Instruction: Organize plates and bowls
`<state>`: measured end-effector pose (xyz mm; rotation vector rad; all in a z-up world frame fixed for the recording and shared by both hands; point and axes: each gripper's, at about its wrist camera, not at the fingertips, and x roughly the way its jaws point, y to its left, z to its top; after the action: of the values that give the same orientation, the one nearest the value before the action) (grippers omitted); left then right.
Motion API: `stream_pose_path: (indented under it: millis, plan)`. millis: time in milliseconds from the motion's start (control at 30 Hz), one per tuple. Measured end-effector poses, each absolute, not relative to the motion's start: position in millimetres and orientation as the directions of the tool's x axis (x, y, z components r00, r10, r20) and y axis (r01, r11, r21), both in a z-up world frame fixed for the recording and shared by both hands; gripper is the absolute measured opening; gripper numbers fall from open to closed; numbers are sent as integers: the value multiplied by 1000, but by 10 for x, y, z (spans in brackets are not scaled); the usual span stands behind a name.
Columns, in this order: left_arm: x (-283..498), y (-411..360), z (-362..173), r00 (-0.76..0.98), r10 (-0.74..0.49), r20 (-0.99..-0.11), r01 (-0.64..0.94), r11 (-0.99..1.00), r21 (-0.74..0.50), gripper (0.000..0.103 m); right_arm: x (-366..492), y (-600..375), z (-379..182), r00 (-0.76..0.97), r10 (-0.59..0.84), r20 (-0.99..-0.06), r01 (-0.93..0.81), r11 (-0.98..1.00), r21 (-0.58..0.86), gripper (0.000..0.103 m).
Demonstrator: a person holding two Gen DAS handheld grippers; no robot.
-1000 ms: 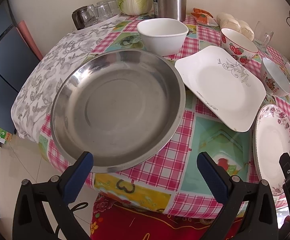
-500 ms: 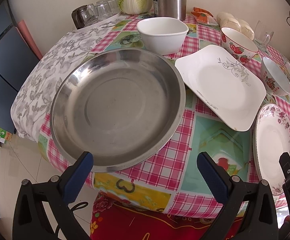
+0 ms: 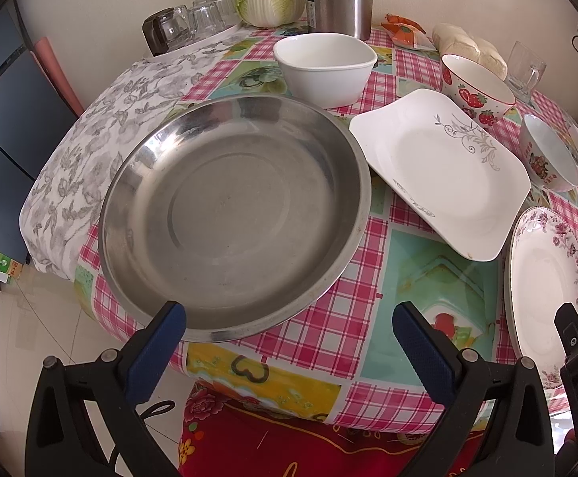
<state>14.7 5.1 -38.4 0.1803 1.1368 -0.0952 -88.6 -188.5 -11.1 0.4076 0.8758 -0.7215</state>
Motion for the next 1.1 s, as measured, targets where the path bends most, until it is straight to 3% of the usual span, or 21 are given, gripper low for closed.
stream_pose_path:
  millis: [567,900,1100]
  plan:
    - [312,401,-396,395,7,-919,76,996,41,103,-740,-1669,-117,455,-389,-801,675,737,25,103]
    - [608,1159,-443,440,-7,-898,-136,988,-75,103,-260,-1102,-203,600,-195,-776,462,876,137,103]
    - [751,1421,-474,492,-27,-870,-183,974,-134,103,-46,-845,-329,631,-80,-772,360,911,200,103]
